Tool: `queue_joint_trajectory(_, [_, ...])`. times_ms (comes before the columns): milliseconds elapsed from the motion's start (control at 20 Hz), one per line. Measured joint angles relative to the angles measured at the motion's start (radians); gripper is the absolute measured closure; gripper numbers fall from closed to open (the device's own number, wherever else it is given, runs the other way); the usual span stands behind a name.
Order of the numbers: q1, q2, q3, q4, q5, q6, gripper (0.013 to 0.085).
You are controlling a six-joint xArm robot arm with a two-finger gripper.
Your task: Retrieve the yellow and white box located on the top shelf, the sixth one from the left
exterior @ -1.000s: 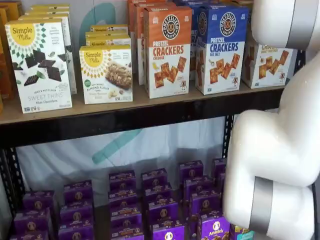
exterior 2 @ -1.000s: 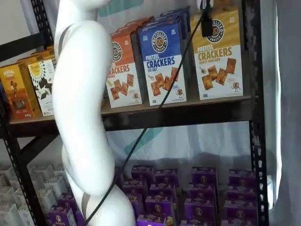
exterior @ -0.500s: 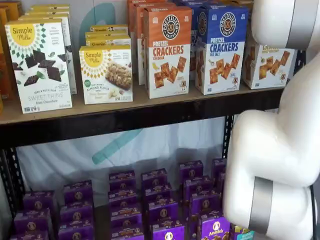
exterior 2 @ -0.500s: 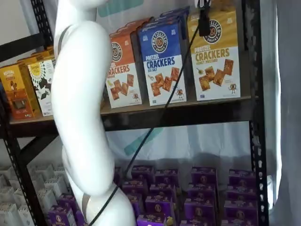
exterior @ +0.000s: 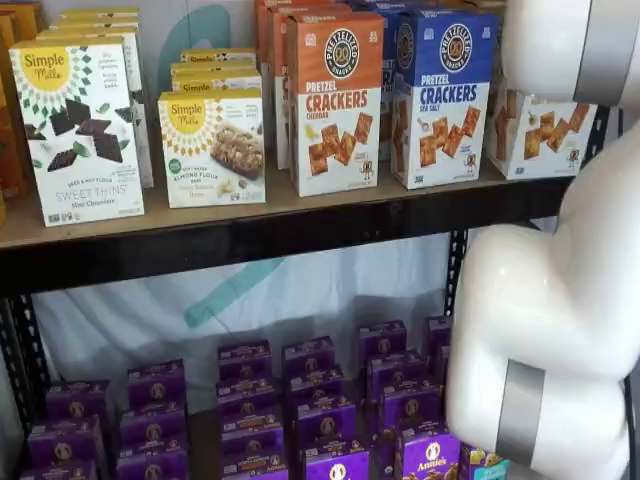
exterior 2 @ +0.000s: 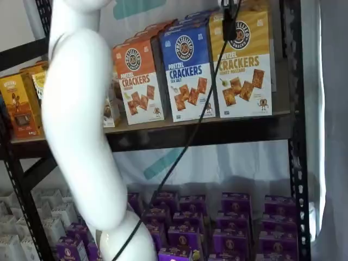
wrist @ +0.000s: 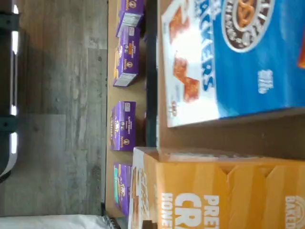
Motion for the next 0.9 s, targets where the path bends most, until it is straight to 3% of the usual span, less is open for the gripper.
queue_joint_trajectory(500, [-0.096,-0.186,0.180,0.023,0.014,-0.085,0.0370])
queue_joint_trajectory(700, [-0.095,-0.249,0.251,-0.015,0.019,-0.101,0.0370])
queue_joint_trajectory(900, [-0.059,-0.329,0.351,-0.069,0.015,-0.089,0.0370])
